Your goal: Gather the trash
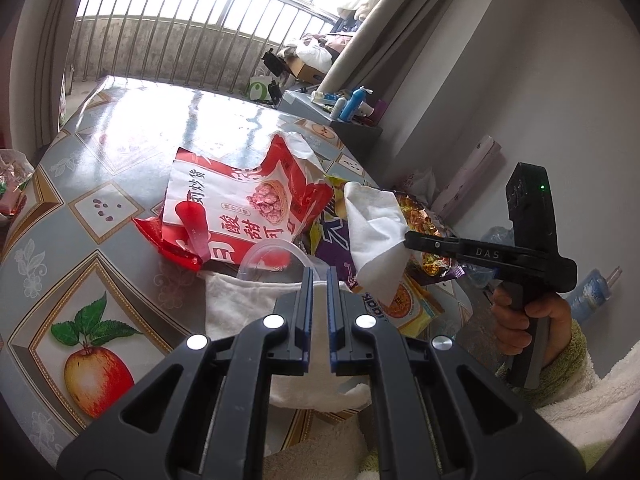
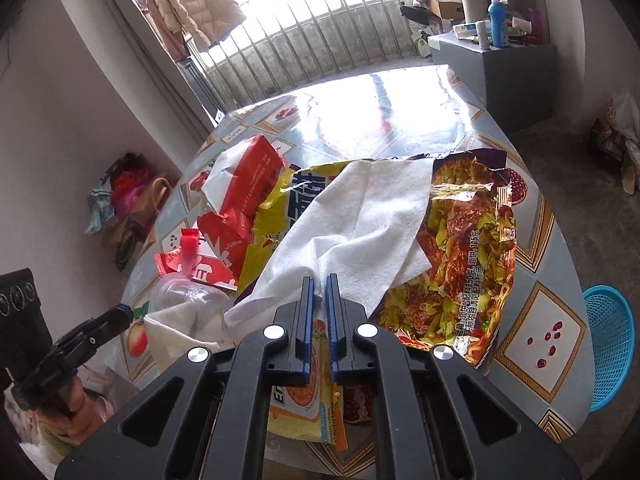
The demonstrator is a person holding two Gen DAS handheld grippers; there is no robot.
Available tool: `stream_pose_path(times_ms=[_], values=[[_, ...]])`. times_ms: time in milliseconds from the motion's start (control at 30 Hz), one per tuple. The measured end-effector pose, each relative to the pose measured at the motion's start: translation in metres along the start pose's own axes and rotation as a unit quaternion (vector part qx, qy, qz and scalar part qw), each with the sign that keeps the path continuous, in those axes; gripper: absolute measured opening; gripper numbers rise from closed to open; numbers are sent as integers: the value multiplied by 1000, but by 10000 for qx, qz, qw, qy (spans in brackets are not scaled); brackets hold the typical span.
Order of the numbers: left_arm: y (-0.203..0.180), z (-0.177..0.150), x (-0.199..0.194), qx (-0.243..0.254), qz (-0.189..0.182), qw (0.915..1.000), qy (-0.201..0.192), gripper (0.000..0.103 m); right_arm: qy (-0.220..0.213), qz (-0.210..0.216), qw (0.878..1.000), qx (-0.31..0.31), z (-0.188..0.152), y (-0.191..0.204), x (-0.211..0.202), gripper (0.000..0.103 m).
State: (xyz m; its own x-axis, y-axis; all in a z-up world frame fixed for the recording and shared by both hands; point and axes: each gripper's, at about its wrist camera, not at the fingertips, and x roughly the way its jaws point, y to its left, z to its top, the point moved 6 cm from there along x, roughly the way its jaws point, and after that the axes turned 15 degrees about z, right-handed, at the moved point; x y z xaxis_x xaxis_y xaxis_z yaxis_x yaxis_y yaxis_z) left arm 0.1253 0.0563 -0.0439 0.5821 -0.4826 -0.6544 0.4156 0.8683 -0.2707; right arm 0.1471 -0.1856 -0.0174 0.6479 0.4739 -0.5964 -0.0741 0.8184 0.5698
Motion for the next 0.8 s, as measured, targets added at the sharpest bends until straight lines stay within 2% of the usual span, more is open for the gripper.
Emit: stream_pose_path(times_ms=[267, 533, 700, 800], values=[[3, -2, 6, -38, 21, 9999, 101, 20, -406, 309, 9986, -123, 15, 16, -18, 6], [3, 4, 8, 103, 88, 9999, 7, 23, -471, 330, 9982, -188, 22, 19, -21, 6], [24, 7, 7, -158, 224, 9996, 45, 23, -433, 310, 9985, -159, 20, 17, -19, 6], [27, 4, 1, -220, 114, 9997, 68, 23, -445, 289, 9985, -120, 20, 15, -19, 6]])
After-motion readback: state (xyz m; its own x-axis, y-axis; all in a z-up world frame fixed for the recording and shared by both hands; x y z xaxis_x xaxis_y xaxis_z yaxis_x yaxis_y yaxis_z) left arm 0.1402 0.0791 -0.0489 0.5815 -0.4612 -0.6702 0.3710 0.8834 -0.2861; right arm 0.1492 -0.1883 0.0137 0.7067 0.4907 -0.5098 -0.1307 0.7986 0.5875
